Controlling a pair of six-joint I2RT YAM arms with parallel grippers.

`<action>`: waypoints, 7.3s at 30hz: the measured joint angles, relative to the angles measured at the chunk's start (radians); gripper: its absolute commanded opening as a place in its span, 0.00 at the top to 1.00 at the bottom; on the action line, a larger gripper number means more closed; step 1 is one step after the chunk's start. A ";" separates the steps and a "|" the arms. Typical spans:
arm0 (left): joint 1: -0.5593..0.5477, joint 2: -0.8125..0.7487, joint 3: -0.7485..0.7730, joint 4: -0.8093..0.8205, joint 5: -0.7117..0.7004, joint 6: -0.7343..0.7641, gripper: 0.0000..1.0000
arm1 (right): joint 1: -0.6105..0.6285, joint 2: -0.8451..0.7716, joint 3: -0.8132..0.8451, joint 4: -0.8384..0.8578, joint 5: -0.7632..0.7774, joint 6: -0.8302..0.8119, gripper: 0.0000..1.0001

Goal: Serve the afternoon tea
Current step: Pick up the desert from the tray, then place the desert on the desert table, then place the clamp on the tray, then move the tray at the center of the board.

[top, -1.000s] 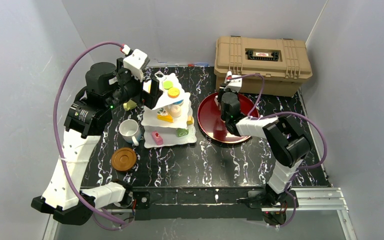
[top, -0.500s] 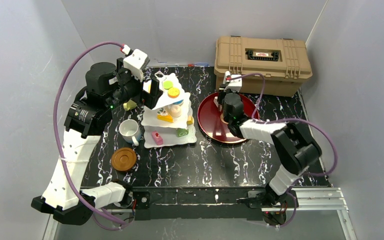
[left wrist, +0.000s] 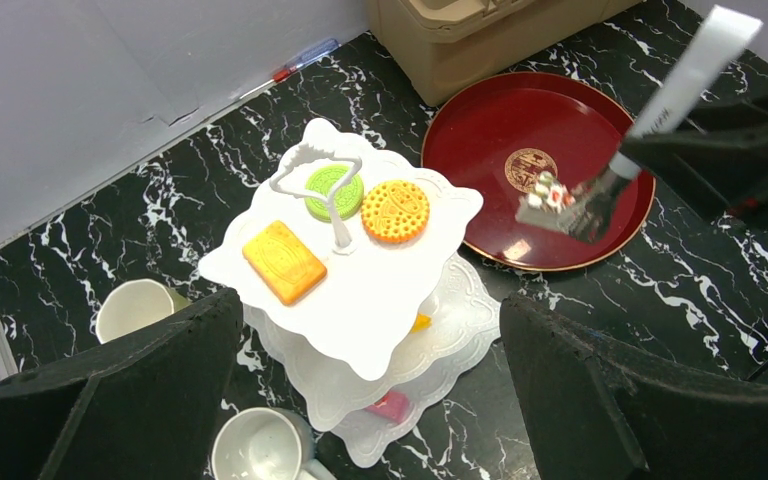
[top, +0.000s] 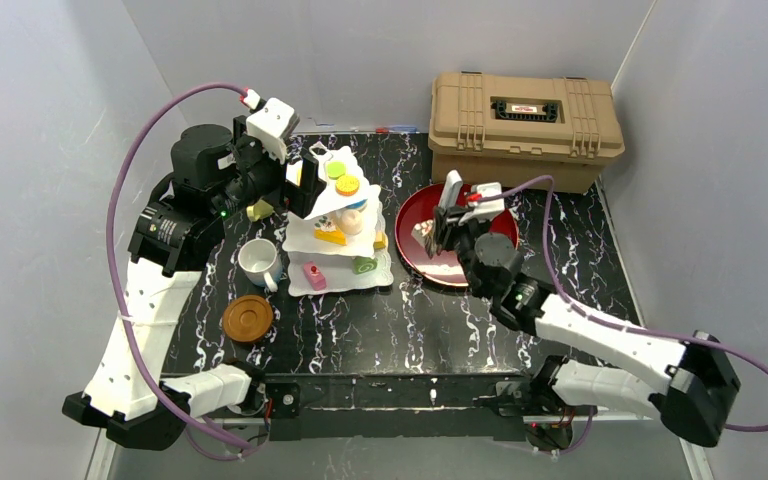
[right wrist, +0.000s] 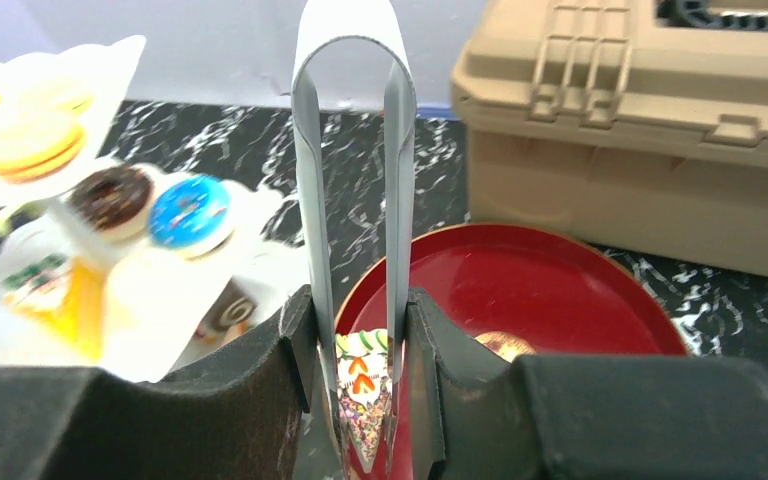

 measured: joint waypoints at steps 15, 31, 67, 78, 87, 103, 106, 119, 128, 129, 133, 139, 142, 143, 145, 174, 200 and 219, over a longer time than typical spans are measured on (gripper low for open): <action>0.000 0.010 0.005 -0.009 -0.005 -0.010 0.01 | 0.393 0.000 -0.002 -0.187 0.100 0.119 0.91; 0.000 0.015 0.026 -0.028 -0.009 -0.009 0.01 | 0.427 0.422 0.093 0.253 0.046 0.016 0.91; 0.000 0.014 0.026 -0.030 -0.009 -0.006 0.01 | 0.431 0.673 0.182 0.580 0.095 -0.163 0.59; 0.000 0.014 0.026 -0.030 -0.008 -0.006 0.01 | 0.425 0.673 0.182 0.584 0.128 -0.174 0.59; 0.000 0.013 0.026 -0.030 -0.008 -0.009 0.01 | 0.415 0.670 0.161 0.602 0.134 -0.171 0.60; 0.000 0.013 0.026 -0.030 -0.004 -0.016 0.01 | 0.478 0.666 0.142 0.604 0.142 -0.167 0.41; 0.000 0.013 0.026 -0.030 -0.003 -0.018 0.01 | 0.484 0.647 0.142 0.602 0.148 -0.174 0.46; 0.000 0.013 0.026 -0.030 0.000 -0.021 0.01 | 0.478 0.200 0.031 0.375 0.243 -0.200 0.65; 0.000 0.013 0.026 -0.030 0.000 -0.021 0.01 | 0.099 -0.047 0.081 -0.203 0.145 -0.029 0.75; 0.000 0.013 0.026 -0.030 0.000 -0.021 0.01 | 0.031 -0.024 0.114 -0.274 0.108 -0.015 0.76; 0.000 0.013 0.026 -0.031 0.000 -0.021 0.01 | -0.196 0.158 0.334 -0.535 -0.066 0.018 0.78; 0.000 0.013 0.026 -0.032 0.000 -0.022 0.01 | -0.364 0.451 0.598 -0.766 -0.294 0.028 0.79; 0.000 0.013 0.026 -0.037 0.002 -0.022 0.01 | -0.383 0.537 0.620 -0.833 -0.365 0.039 0.79; 0.000 0.013 0.026 -0.040 0.002 -0.022 0.01 | -0.386 0.558 0.621 -0.855 -0.385 0.042 0.78; 0.000 0.013 0.026 -0.042 0.003 -0.023 0.01 | -0.386 0.595 0.623 -0.892 -0.422 0.044 0.75; 0.000 0.000 0.026 -0.044 0.003 -0.029 0.01 | -0.359 0.661 0.671 -0.936 -0.417 0.042 0.27; 0.000 -0.002 0.026 -0.044 0.003 -0.029 0.01 | -0.217 1.140 1.024 -0.639 -0.393 0.058 0.75; 0.000 0.002 0.024 -0.044 -0.006 -0.026 0.01 | -0.274 0.807 0.522 -0.534 -0.280 -0.003 0.69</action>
